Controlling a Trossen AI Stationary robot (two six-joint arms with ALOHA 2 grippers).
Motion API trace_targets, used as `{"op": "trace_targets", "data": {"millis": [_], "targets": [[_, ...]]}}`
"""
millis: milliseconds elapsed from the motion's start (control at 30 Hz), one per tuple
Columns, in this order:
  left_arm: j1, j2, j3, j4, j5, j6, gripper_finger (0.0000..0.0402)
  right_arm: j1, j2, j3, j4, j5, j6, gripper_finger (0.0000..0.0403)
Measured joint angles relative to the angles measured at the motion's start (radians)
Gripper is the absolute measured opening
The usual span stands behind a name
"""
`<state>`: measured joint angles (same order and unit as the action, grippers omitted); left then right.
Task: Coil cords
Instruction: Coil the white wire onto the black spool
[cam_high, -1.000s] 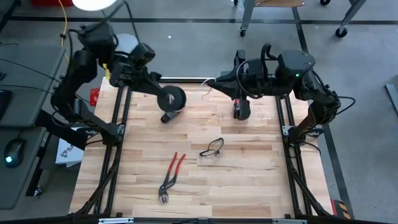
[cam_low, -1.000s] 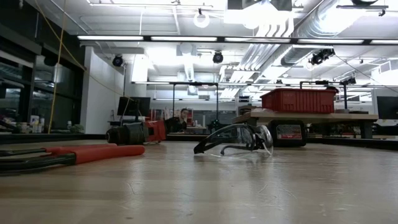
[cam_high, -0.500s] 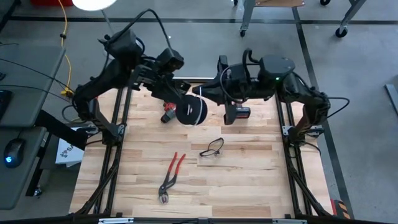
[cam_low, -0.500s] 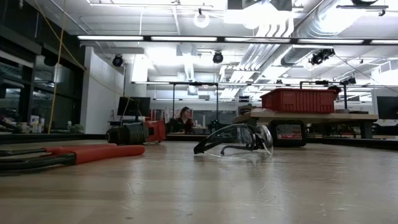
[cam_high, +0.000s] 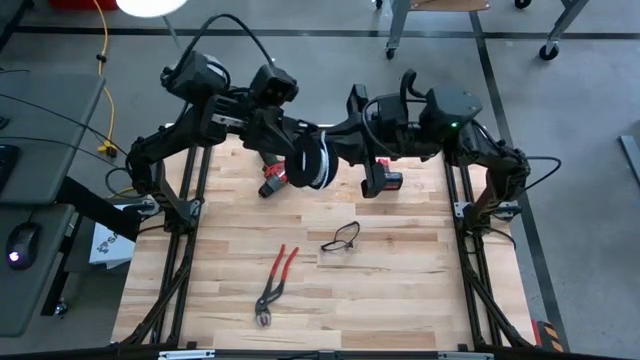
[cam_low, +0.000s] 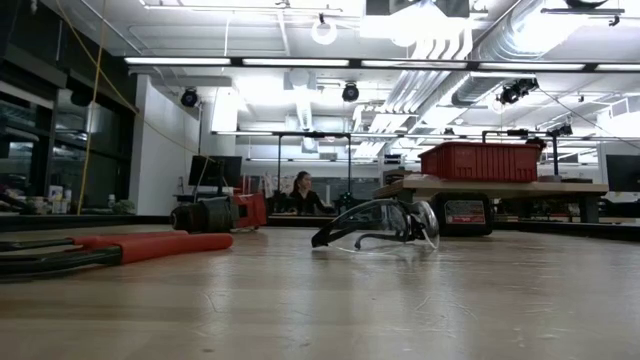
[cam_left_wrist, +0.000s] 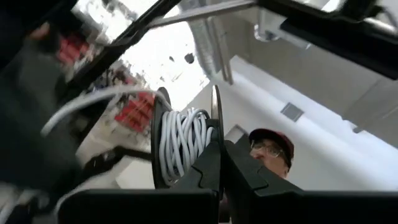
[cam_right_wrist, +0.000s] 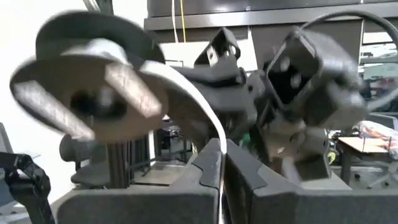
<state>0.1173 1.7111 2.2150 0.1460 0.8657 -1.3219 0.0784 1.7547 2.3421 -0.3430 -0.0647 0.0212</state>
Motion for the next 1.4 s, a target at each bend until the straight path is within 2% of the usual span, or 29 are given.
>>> {"op": "trace_targets", "data": {"millis": [233,333,633,833,967,1133,1300,1400], "targets": [[-0.003,0.002,0.000,0.106,-0.076,0.013,0.0000,-0.017,0.024,0.000,0.025,-0.037,0.097,0.0000],[-0.003,0.001,0.000,0.178,-0.147,0.050,0.0000,-0.020,0.036,0.000,0.045,-0.048,0.136,0.0000],[0.006,-0.002,0.000,0.258,-0.239,0.165,0.0000,-0.022,0.060,0.000,0.101,-0.061,0.153,0.0000],[0.058,-0.007,0.000,0.279,-0.244,0.251,0.0000,-0.009,0.059,0.001,0.093,-0.057,0.162,0.0000],[0.092,-0.012,0.000,0.297,-0.249,0.282,0.0000,-0.005,0.058,0.002,0.084,-0.006,0.202,0.0004],[0.101,-0.019,0.003,0.337,-0.324,0.374,0.0000,-0.008,0.065,-0.004,-0.009,0.053,0.207,0.0061],[0.118,-0.025,0.003,0.330,-0.317,0.443,0.0000,-0.006,0.065,-0.001,-0.022,0.148,0.178,0.0149],[0.128,-0.037,0.001,0.328,-0.322,0.445,0.0000,0.006,0.067,-0.001,-0.057,0.180,0.112,0.0182]]}}
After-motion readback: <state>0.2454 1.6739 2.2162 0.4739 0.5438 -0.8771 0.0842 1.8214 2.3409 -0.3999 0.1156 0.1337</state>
